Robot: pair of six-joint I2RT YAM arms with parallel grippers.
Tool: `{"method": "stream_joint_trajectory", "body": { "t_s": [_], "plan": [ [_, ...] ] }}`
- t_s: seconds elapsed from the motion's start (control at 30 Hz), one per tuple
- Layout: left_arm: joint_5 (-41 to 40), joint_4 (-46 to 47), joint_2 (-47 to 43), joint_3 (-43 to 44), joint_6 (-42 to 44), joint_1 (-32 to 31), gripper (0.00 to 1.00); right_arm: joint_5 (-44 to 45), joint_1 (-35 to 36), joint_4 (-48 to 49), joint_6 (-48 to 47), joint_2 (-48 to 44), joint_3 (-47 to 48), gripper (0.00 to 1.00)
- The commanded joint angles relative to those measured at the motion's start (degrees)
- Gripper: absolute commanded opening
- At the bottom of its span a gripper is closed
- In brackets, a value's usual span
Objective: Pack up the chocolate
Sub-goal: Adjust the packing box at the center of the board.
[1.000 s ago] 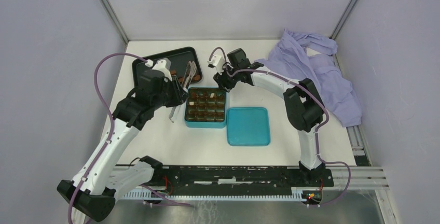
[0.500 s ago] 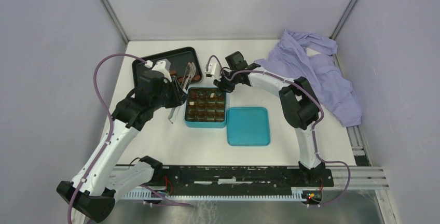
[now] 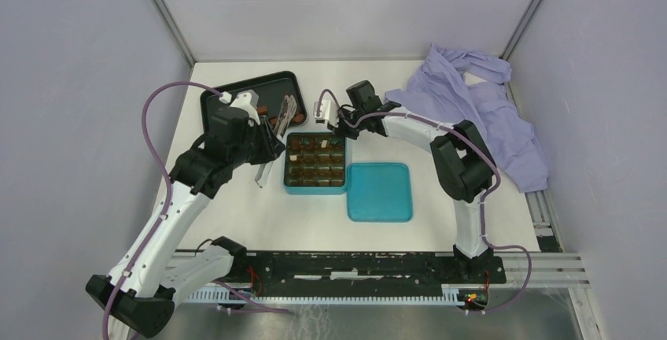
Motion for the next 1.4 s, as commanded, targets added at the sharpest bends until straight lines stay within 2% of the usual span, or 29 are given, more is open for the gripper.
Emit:
{"method": "stream_joint_trajectory", "body": {
  "t_s": [0.0, 0.43, 0.97, 1.03, 1.17, 1.23, 1.37],
  "plan": [
    [-1.43, 1.05, -1.59, 1.83, -0.48, -0.29, 0.33, 0.02, 0.17, 7.49, -2.9, -7.22, -1.5, 0.03],
    [-1.58, 1.03, -1.49, 1.79, -0.13, -0.34, 0.33, 2.63, 0.52, 10.15, -2.4, -10.97, -4.72, 0.02],
    [-2.21, 0.1, -2.44, -0.26, 0.14, -0.28, 0.33, 3.25, 0.44, 7.64, 0.87, -1.57, -0.44, 0.13],
    [-2.27, 0.09, -2.36, -0.66, 0.06, -0.29, 0.33, 3.24, 0.48, 7.08, 1.06, -1.36, -0.48, 0.19],
    [-2.5, 0.02, -2.35, -1.2, 0.2, -0.35, 0.33, 3.15, 0.37, 4.87, 3.21, -1.73, 1.16, 0.49],
    [-2.67, -0.23, -2.08, -1.34, 0.35, -0.36, 0.33, 2.56, -0.11, 2.06, 5.13, -1.44, 3.98, 0.6],
    [-2.64, -0.24, -1.59, -1.83, 0.31, -0.29, 0.33, -2.64, -2.81, -3.39, 9.96, -1.86, 9.49, 0.69]
  ]
}}
